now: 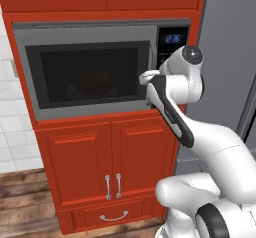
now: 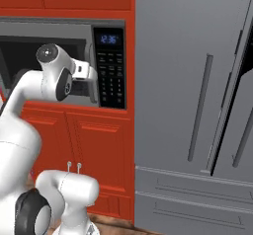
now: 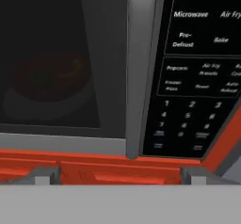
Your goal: The microwave is finished heating the shrimp and lime. Take the bowl containing the food and place it on the dining counter.
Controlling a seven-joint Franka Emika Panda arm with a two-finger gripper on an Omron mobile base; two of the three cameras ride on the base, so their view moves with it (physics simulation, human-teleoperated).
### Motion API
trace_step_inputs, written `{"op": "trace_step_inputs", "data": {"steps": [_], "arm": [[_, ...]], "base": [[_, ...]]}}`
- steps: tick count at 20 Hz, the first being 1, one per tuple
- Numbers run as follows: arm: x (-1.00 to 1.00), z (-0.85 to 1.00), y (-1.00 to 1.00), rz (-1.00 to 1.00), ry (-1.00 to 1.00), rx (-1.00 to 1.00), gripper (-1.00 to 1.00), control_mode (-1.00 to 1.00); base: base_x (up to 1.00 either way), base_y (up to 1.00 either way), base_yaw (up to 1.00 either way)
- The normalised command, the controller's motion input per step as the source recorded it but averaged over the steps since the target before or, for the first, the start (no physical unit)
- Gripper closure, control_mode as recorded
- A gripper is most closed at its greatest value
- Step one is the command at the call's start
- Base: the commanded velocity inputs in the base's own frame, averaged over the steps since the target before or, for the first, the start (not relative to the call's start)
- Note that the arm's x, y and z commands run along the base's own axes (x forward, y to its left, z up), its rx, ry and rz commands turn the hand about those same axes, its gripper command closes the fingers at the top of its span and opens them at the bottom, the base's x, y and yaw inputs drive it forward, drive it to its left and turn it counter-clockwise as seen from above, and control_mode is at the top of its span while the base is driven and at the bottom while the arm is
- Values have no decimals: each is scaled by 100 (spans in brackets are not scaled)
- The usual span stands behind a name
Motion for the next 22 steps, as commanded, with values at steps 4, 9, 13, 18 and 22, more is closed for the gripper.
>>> {"op": "trace_step_inputs", "data": {"steps": [4, 9, 13, 18, 22], "arm": [[69, 0, -2, -9, -10, 0, -100, -100], [41, -1, -15, -9, -15, 0, -100, -100], [64, -13, 0, 0, -5, 0, -100, -100], [62, -6, 0, 0, 0, 0, -100, -100], [56, -2, 0, 0, 0, 0, -100, -100]], "base": [[0, 0, 0], [0, 0, 0], [0, 0, 0], [0, 0, 0], [0, 0, 0]]}}
